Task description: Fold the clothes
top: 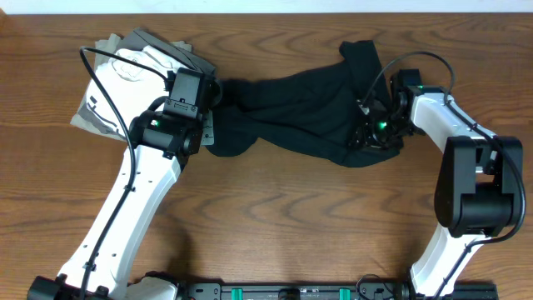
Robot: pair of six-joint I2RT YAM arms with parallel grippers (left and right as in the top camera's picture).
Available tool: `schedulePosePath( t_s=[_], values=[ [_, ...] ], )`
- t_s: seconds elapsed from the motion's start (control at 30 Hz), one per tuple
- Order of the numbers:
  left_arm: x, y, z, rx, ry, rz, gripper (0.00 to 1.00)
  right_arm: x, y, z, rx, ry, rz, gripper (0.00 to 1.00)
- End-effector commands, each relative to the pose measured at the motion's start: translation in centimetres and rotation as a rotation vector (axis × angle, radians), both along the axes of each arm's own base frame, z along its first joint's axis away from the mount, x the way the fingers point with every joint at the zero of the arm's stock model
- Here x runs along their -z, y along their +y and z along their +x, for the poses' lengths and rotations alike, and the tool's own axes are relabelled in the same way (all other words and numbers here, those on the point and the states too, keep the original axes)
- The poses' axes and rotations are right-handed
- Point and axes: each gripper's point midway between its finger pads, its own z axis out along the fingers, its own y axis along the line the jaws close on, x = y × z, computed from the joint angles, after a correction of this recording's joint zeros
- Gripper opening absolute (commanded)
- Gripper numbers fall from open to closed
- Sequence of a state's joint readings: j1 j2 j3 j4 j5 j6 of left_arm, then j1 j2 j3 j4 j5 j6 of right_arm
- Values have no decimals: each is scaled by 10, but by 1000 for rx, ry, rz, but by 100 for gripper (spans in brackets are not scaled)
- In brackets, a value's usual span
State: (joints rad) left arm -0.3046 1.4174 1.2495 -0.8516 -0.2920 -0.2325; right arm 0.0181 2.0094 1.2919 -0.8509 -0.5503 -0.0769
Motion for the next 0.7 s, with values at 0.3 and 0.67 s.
schedulePosePath(
  t_s=[0.3, 0.67],
  values=[
    [-11, 7, 1, -27, -35, 10, 6, 1, -34, 8, 55, -35, -89, 36],
    [-10, 6, 0, -24, -33, 7, 6, 27, -29, 5, 124, -56, -74, 35]
  ],
)
